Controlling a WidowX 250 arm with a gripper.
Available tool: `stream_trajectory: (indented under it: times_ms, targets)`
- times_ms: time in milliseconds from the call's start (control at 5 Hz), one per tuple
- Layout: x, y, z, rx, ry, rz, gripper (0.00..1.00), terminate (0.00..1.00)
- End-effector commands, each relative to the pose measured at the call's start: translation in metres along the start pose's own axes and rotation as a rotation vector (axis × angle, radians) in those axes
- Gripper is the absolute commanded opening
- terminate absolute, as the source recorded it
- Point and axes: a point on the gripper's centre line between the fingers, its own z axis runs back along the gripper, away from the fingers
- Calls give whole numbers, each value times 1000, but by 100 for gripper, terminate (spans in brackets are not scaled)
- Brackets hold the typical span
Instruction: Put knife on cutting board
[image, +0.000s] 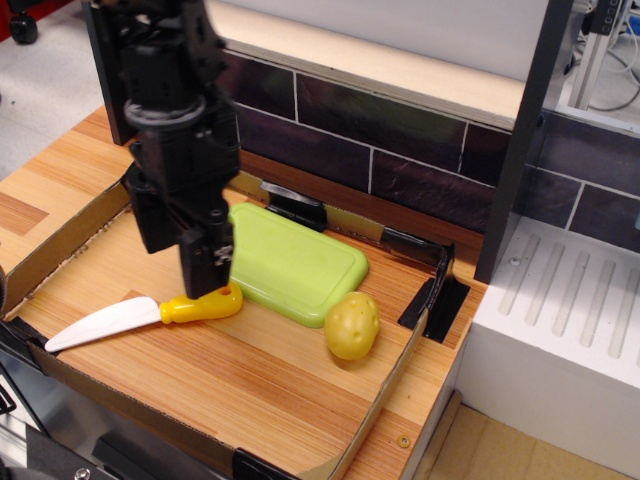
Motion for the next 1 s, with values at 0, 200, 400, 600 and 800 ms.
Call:
stream_trajectory:
  times_ms: [0,200,400,600,800]
  targets:
    - [2,3,-16,-11,-76,-78,100,0]
    - [6,1,-24,-7,-92,-96,100,0]
    - [7,-2,-27,-8,-103,-105,100,0]
    - [8,-1,-35,-5,-102,-113,100,0]
    - [11,-1,-42,17,-108,-112,100,0]
